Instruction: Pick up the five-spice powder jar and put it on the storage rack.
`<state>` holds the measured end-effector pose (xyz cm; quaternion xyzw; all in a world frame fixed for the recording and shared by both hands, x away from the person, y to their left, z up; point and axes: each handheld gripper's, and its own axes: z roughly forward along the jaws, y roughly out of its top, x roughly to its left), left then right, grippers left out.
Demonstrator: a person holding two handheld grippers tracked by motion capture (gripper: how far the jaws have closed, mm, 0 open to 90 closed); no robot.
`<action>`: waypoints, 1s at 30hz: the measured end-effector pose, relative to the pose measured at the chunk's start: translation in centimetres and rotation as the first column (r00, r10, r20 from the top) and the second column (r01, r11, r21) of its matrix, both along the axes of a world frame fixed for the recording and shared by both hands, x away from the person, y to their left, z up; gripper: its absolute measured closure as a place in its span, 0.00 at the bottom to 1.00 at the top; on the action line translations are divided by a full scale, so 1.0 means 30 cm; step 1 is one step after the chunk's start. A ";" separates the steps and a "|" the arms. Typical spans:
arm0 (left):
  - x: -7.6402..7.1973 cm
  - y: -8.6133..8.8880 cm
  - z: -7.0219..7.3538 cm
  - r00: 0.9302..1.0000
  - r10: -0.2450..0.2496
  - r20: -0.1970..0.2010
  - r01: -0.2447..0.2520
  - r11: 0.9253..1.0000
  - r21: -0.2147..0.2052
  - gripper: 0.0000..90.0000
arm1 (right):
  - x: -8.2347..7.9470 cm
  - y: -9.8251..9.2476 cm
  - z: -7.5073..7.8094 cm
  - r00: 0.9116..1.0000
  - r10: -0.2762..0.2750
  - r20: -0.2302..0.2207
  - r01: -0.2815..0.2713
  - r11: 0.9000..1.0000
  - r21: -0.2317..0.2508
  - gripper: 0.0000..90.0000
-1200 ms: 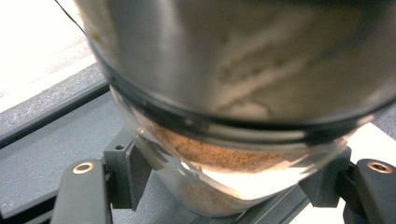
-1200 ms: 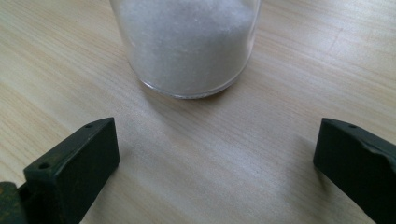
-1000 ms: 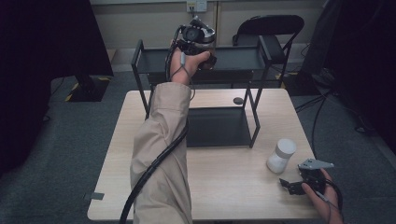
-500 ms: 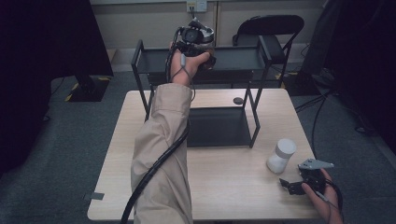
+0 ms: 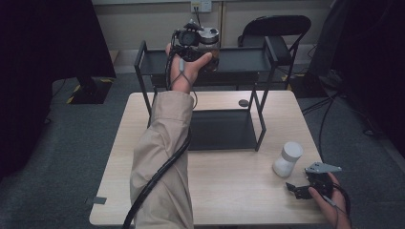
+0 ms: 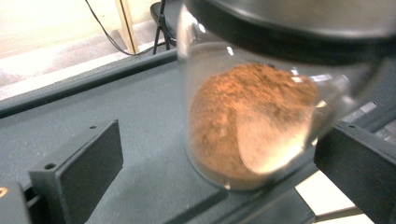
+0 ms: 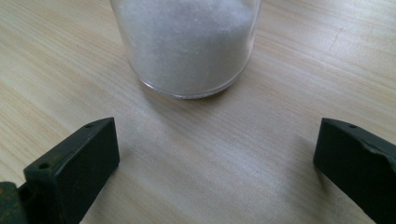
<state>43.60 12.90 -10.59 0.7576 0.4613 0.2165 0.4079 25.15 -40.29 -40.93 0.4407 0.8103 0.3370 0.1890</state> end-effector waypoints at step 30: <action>-0.145 -0.001 -0.083 0.999 -0.034 0.042 0.035 0.999 -0.035 0.01 | 0.000 0.000 0.000 1.000 0.000 0.000 0.000 1.000 0.000 0.00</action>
